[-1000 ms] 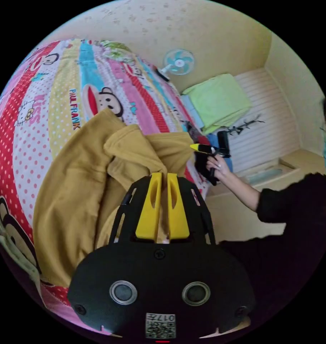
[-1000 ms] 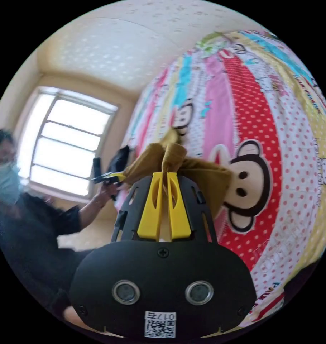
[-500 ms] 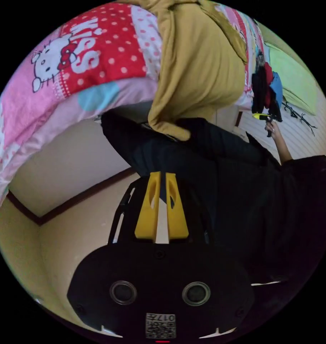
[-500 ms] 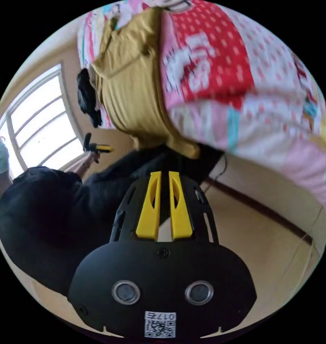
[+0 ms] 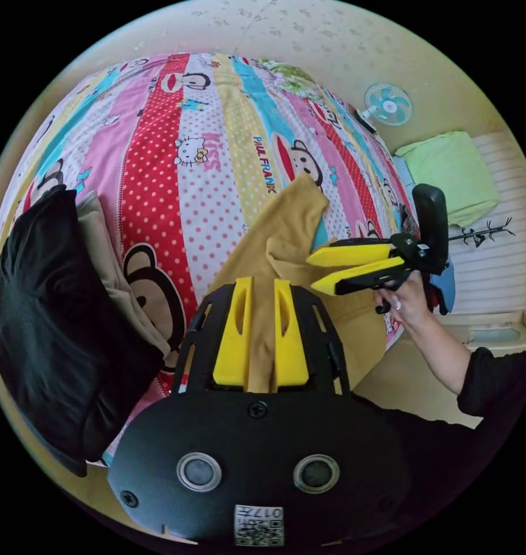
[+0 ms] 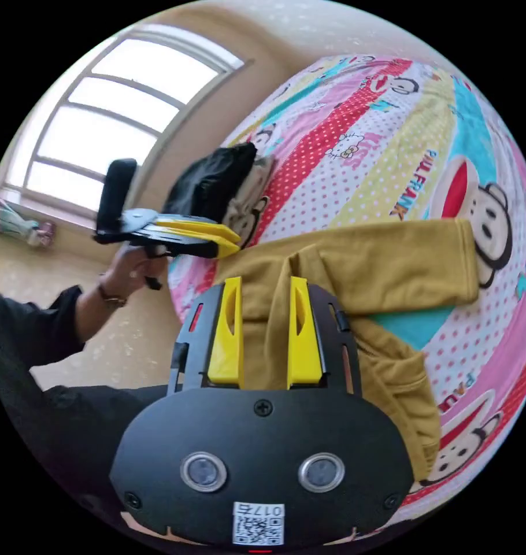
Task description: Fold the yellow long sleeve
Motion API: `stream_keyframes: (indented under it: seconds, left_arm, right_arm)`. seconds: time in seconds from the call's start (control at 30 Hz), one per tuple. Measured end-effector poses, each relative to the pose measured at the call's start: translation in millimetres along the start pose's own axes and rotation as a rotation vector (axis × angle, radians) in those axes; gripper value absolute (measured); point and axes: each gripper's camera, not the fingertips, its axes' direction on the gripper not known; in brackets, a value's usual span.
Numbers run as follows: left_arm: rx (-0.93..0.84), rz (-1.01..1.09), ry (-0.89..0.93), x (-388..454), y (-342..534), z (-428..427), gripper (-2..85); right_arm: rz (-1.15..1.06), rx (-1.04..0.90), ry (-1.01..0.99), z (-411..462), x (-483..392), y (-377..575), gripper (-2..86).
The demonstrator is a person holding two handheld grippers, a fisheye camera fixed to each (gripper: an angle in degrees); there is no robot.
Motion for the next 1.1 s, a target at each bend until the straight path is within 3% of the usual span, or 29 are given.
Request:
stream_keyframes:
  seconds: [0.07,0.13,0.27,0.3,0.4,0.47,0.57,0.67,0.83,0.9,1.0,1.1]
  left_arm:
    - [0.026,-0.024,0.019,-5.9,0.4,-10.4,6.5]
    - [0.047,-0.063,0.058,-13.2,7.2,-17.0,6.5]
    - [0.045,-0.029,0.180,-10.9,17.0,-11.6,6.5]
    - [0.037,-0.011,0.201,-6.9,18.0,-7.1,6.5]
    - [-0.001,0.023,0.207,10.7,9.6,7.5,7.5]
    - [-0.010,0.058,0.199,27.5,-1.7,14.7,8.1]
    - [-0.022,0.131,0.134,62.9,-31.1,27.8,9.3]
    - [-0.043,0.204,0.053,99.0,-68.6,47.9,10.9]
    - [-0.227,0.248,-0.136,123.0,-109.9,116.9,10.7]
    - [-0.184,0.259,-0.220,121.7,-105.6,113.5,7.2]
    - [-0.169,0.281,-0.247,118.5,-97.5,100.2,5.1]
    - [-0.200,0.210,-0.146,100.2,-98.4,75.8,3.8]
  right_arm:
    - [0.014,-0.188,0.097,37.2,5.8,-19.2,7.1]
    - [-0.012,-0.208,-0.055,34.9,14.2,-13.1,4.9]
    - [-0.033,0.194,-0.548,-61.3,56.0,64.2,3.8]
    - [0.007,0.240,-0.569,-72.5,68.1,79.9,3.8]
    - [0.282,0.353,-0.416,-110.3,128.7,162.3,3.8]
    - [0.660,0.349,-0.156,-123.9,168.4,225.8,4.2]
    - [0.927,0.459,-0.093,-137.1,180.0,288.3,5.5]
    - [0.979,0.622,-0.147,-137.9,161.2,317.9,6.7]
    - [0.928,0.596,-0.190,-114.3,118.0,291.0,10.2]
    - [0.859,0.564,-0.113,-110.8,95.8,262.7,11.3]
    - [0.785,0.442,0.159,-103.8,67.6,207.4,12.8]
    - [0.745,0.303,0.323,-81.0,69.3,162.5,13.8]
